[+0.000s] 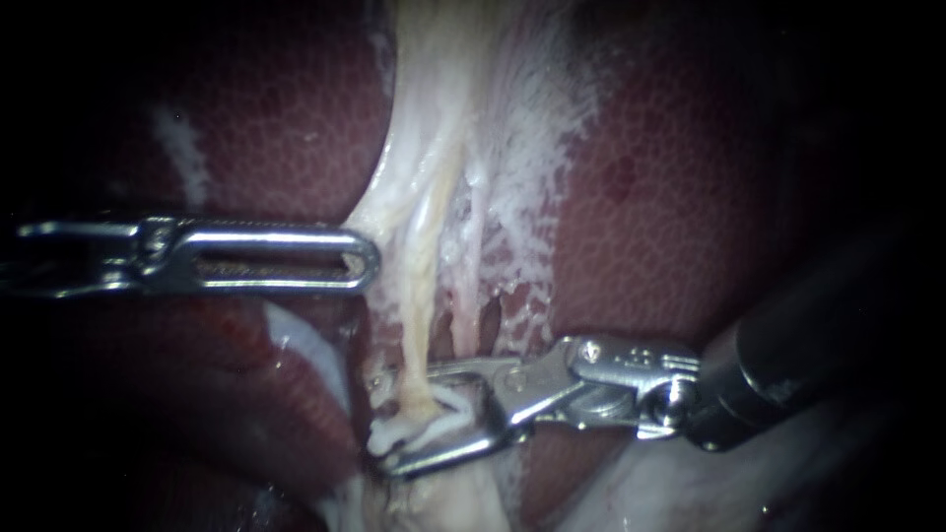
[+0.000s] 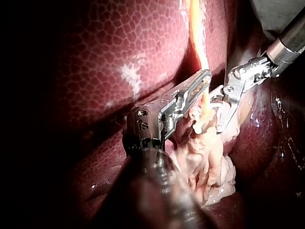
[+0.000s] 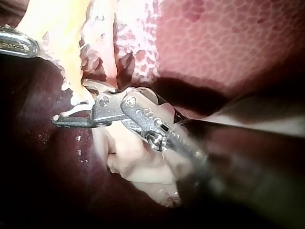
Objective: Clipping second clip left tube
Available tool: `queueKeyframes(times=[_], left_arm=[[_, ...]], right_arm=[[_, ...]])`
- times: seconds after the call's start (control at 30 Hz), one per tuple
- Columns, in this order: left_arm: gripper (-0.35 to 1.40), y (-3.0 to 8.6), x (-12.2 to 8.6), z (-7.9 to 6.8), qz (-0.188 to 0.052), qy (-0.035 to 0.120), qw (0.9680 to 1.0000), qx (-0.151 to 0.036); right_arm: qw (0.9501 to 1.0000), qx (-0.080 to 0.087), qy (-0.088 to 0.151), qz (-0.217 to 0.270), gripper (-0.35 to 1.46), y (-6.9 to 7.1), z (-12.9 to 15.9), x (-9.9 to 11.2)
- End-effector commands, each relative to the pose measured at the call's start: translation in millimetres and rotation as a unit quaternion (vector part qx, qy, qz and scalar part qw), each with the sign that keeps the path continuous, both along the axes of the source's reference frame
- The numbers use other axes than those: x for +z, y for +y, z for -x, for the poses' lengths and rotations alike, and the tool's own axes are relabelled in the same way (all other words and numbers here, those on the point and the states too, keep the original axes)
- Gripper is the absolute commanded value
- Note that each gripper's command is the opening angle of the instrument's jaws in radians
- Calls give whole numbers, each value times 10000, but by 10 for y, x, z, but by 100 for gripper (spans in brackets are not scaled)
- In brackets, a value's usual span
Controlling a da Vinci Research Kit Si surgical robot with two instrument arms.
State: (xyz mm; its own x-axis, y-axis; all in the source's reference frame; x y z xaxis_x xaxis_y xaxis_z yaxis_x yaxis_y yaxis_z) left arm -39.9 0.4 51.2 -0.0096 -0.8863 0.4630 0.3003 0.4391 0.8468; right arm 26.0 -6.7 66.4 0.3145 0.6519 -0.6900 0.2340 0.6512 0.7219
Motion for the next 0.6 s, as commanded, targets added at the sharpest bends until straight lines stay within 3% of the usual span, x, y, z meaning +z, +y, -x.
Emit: queueKeyframes(times=[0.03,0.43,0.5,0.6], left_arm=[[-35,0,0,0,4,2,10000,-2],[-35,0,0,0,6,3,10000,-3],[-35,-1,0,0,6,3,10000,-3],[-35,-1,0,0,7,4,10000,-3]], right_arm=[[10000,7,3,1,54,0,-1,0],[10000,10,1,-56,44,2,-1,2],[10000,4,-29,-45,30,4,1,5],[9995,103,-290,67,-15,9,6,11]])
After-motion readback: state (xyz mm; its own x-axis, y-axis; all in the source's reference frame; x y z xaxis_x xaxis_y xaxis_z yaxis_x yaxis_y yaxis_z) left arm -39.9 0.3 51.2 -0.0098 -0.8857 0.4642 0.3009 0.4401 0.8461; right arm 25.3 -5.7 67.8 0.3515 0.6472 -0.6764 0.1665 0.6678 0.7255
